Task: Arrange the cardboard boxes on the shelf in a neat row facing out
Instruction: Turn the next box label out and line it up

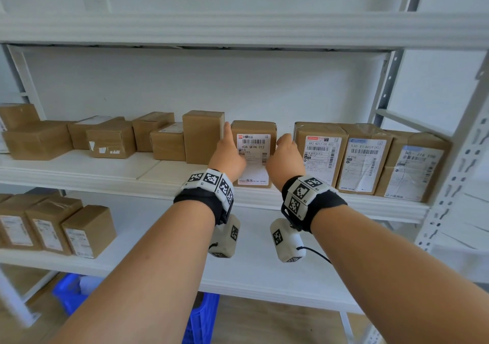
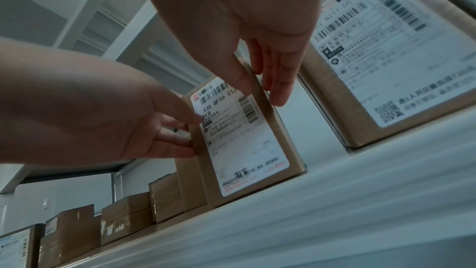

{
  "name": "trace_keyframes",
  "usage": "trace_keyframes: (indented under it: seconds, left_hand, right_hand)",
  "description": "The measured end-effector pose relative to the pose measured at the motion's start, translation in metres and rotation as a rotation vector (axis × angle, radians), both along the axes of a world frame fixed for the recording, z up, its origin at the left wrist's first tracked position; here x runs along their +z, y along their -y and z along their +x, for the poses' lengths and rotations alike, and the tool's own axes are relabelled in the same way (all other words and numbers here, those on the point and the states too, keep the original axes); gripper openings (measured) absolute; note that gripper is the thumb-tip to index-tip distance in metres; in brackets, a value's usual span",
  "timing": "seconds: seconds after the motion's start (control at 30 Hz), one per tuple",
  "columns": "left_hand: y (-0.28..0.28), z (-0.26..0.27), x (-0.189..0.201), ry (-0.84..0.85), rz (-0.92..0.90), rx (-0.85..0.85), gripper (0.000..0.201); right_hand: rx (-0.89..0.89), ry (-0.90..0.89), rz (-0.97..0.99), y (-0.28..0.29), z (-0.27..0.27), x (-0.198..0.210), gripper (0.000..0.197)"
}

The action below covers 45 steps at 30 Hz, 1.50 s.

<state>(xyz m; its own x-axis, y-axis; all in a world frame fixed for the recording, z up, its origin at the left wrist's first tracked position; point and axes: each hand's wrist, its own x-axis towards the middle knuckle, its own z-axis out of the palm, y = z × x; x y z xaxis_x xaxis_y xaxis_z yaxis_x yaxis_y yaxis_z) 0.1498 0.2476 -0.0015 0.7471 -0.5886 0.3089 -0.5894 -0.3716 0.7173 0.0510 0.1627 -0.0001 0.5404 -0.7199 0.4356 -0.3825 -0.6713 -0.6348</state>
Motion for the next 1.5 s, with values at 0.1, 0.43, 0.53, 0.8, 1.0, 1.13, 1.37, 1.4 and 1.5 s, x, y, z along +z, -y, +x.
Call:
trace_keyframes:
  seconds: [0.1,0.43,0.53,0.8,1.0,1.13,1.37,1.4,1.5]
  left_hand:
    - [0.001,-0.003,0.004,0.128,0.036,0.066,0.092]
    - [0.032,-0.015,0.015,0.519,0.281,0.024,0.081]
    - [0.040,-0.013,0.007,0.552,0.189,0.025,0.073]
    - [0.060,-0.013,0.004,0.573,0.130,0.002,0.068]
    - [0.071,-0.025,0.006,0.553,0.132,-0.046,0.069]
    - [0.074,-0.030,0.008,0.519,0.129,-0.045,0.068]
    - [0.072,-0.030,0.010,0.474,0.096,-0.075,0.070]
    - [0.071,-0.029,0.011,0.469,0.099,-0.081,0.070]
    - [0.070,-0.026,0.015,0.422,0.096,-0.107,0.068]
  right_hand:
    - [0.011,0.068,-0.096,0.006,-0.008,0.011,0.032]
    - [-0.183,-0.209,-0.397,0.060,-0.037,0.038,0.050]
    - [-0.176,-0.370,-0.410,0.079,-0.037,0.032,0.056]
    - [-0.155,-0.358,-0.474,0.084,-0.045,0.024,0.047]
    - [-0.166,-0.383,-0.460,0.082,-0.047,0.030,0.042]
    - [-0.177,-0.397,-0.458,0.082,-0.047,0.029,0.044]
    - [-0.181,-0.400,-0.463,0.087,-0.043,0.022,0.054]
    - [-0.180,-0.401,-0.467,0.087,-0.042,0.021,0.055]
    - [-0.177,-0.394,-0.481,0.088,-0.042,0.020,0.055]
